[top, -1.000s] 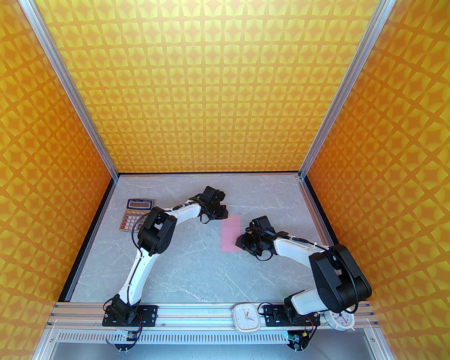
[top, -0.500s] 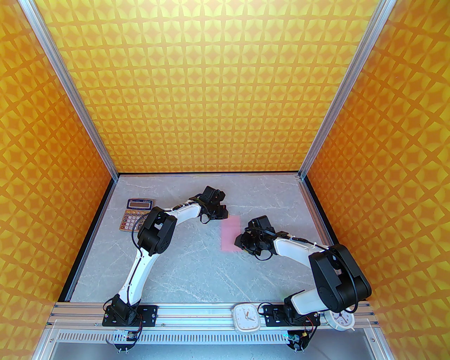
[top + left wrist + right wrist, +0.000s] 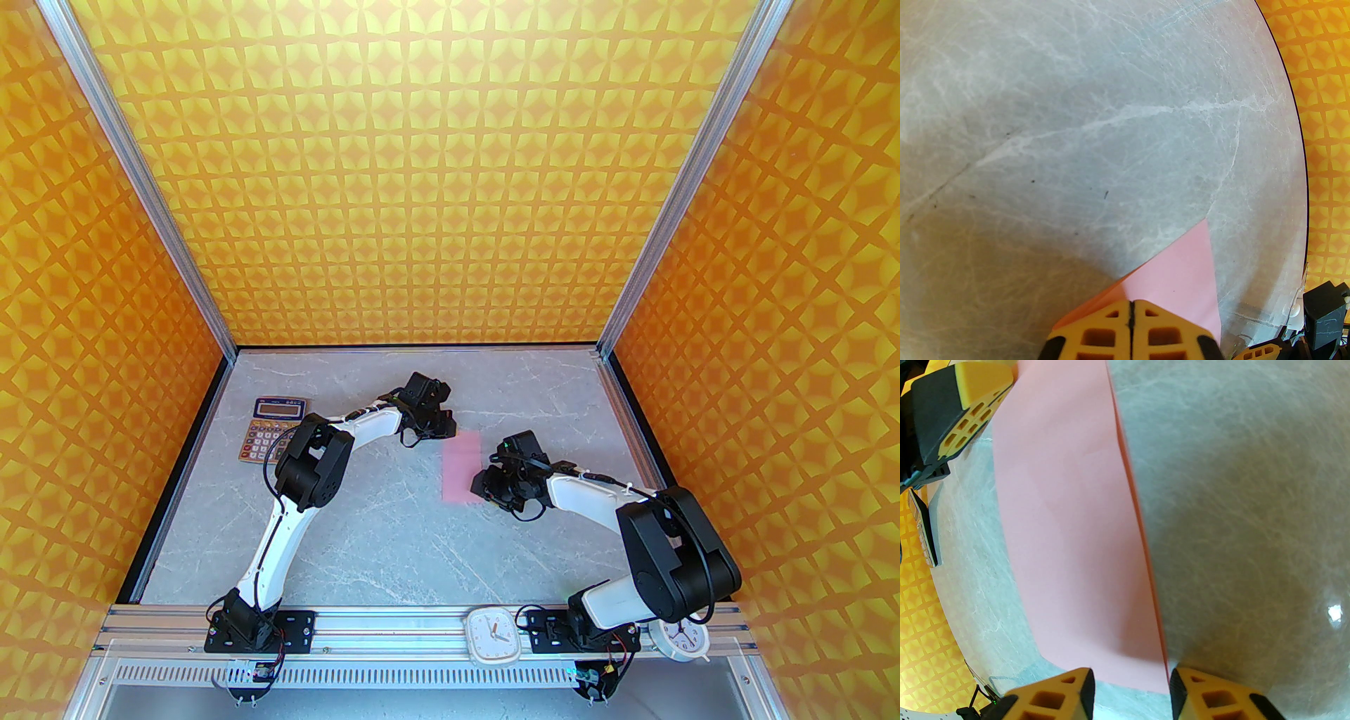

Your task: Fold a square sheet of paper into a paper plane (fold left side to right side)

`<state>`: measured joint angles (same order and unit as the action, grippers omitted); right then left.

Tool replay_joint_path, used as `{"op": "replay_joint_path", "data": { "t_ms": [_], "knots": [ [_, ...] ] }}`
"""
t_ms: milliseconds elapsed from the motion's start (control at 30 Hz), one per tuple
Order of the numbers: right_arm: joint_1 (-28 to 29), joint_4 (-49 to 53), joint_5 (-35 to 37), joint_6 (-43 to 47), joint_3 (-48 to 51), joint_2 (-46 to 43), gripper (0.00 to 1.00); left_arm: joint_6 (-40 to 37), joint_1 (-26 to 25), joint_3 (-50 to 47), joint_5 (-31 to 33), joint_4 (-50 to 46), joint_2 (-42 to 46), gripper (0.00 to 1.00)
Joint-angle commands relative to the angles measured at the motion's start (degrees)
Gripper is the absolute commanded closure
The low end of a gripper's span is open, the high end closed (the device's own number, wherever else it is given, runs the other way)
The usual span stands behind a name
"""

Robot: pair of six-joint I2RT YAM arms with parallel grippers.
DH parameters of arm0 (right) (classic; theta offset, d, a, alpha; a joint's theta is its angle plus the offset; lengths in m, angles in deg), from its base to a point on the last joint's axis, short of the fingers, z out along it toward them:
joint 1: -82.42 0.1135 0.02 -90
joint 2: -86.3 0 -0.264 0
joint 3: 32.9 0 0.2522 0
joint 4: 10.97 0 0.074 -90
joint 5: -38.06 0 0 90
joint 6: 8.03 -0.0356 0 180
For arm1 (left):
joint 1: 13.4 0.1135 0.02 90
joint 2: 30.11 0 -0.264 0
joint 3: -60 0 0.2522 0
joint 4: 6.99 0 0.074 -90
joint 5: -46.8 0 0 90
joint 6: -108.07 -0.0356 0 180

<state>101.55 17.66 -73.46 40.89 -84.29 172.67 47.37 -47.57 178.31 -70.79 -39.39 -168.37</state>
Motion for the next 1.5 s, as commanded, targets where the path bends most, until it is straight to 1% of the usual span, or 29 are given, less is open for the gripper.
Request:
{"op": "replay_joint_path", "data": {
  "t_ms": [0, 233, 400, 600, 767, 1200, 1300, 1400, 1467],
  "knots": [
    [1.2, -1.2, -0.8, 0.2, -1.3, 2.3, 0.59, -0.4, -0.8, -2.3, 1.0, -3.0, -1.0, 0.96],
    [3.0, -1.5, -0.6, -0.5, -2.7, 3.0, 0.59, -0.3, -0.9, -2.6, 1.0, -2.7, -0.8, 0.96],
    [3.1, -1.3, -0.4, -0.4, -3.0, 3.2, 0.59, -0.3, -0.9, -2.9, 0.9, -2.6, -0.6, 0.96],
    [3.1, 0.5, 1.2, 0.2, -4.2, 0.5, 0.59, -0.3, -0.9, -3.4, 1.0, -2.5, -0.4, 0.96],
    [3.1, 0.9, 1.0, 0.2, -5.2, -1.0, 0.60, -0.2, -0.9, -3.3, 0.9, -2.4, -0.5, 0.96],
    [3.1, 1.5, 1.4, 0.4, -5.7, -1.5, 0.60, -0.3, -0.9, -3.1, 0.9, -2.6, -0.7, 0.96],
    [3.1, -0.4, -0.9, 0.6, -5.5, -2.4, 0.63, -0.4, -0.9, -3.0, 0.8, -2.7, -0.8, 0.96],
    [3.1, -2.3, -3.8, 0.8, -5.8, -3.1, 0.62, -0.4, -0.9, -2.8, 0.8, -2.7, -0.9, 0.96],
    [3.1, -2.6, -4.3, 0.9, -6.0, -3.3, 0.62, -0.4, -0.9, -2.7, 0.8, -2.8, -1.0, 0.96]
  ]
}}
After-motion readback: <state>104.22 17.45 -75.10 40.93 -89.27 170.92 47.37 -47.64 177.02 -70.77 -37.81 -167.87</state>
